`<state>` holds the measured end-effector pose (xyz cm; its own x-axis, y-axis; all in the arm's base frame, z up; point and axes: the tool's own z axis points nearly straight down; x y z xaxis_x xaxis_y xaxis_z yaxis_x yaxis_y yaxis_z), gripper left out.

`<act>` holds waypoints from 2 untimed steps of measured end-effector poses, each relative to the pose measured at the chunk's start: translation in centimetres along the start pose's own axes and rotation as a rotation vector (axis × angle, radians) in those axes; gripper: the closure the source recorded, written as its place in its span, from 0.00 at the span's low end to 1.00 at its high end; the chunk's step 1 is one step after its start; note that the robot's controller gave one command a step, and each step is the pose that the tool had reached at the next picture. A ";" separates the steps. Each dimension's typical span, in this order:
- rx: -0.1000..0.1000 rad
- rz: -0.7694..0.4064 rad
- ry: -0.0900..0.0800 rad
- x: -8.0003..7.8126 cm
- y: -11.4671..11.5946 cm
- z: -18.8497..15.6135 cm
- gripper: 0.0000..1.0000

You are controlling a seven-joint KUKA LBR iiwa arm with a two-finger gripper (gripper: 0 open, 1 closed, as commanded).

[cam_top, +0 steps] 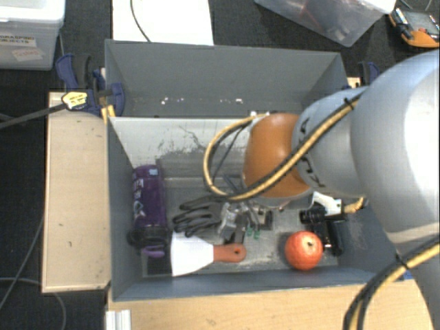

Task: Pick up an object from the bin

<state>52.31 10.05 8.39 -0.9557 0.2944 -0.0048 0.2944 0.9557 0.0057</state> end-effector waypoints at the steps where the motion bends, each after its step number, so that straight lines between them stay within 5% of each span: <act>1: 0.001 -0.034 0.002 -1.1 1.1 -11.3 1.00; 2: 0.000 0.000 0.001 -0.2 0.0 -2.4 1.00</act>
Offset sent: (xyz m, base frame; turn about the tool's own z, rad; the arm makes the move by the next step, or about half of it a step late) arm -0.0037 -0.0028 -0.0032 0.0178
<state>52.47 10.03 10.84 -0.9555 0.2948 -0.0036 0.2948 0.9555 0.0056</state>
